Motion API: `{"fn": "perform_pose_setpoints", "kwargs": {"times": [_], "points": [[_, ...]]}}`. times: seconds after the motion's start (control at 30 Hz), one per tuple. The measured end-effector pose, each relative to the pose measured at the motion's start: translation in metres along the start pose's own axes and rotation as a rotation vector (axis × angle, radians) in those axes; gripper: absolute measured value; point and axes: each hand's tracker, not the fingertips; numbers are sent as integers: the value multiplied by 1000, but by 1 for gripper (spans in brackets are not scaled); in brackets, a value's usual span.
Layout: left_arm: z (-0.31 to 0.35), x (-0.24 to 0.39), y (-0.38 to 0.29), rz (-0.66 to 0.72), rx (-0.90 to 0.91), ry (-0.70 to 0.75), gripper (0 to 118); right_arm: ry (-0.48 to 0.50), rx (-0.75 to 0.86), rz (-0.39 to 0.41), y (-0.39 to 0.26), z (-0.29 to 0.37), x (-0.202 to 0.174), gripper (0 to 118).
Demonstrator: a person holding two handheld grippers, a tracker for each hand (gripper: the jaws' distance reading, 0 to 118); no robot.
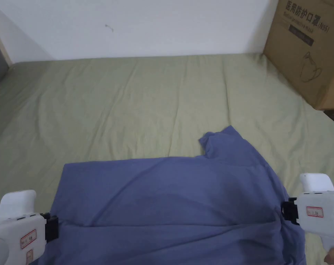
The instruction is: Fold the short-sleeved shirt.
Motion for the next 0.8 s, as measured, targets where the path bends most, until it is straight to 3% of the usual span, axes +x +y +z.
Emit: {"fn": "perform_pose_setpoints", "kwargs": {"times": [0.33, 0.37, 0.4, 0.43, 0.57, 0.63, 0.73, 0.8], "points": [[-38, 8, 33, -20, -49, -3, 0, 54, 26, -3, 91, -61, 12, 1], [-43, 8, 38, -18, -55, -6, 0, 50, 38, -3, 109, -73, 16, 21], [-47, 8, 41, -17, -57, -9, 0, 42, 45, 3, 124, -85, 19, 59], [-52, 8, 46, -14, -59, -10, 0, 22, 36, 0, 140, -100, 20, 113], [-66, 8, 59, -16, -55, -5, 0, 13, -59, -34, 180, -174, 33, 116], [-73, 6, 64, -21, -59, 9, 0, -50, -178, -59, 189, -200, 31, 115], [-82, -2, 67, 0, -61, 22, 0, -42, -172, 40, 179, -212, 35, 112], [-85, -3, 69, 7, -67, 19, 0, -64, -243, 72, 175, -224, 32, 99]]}}
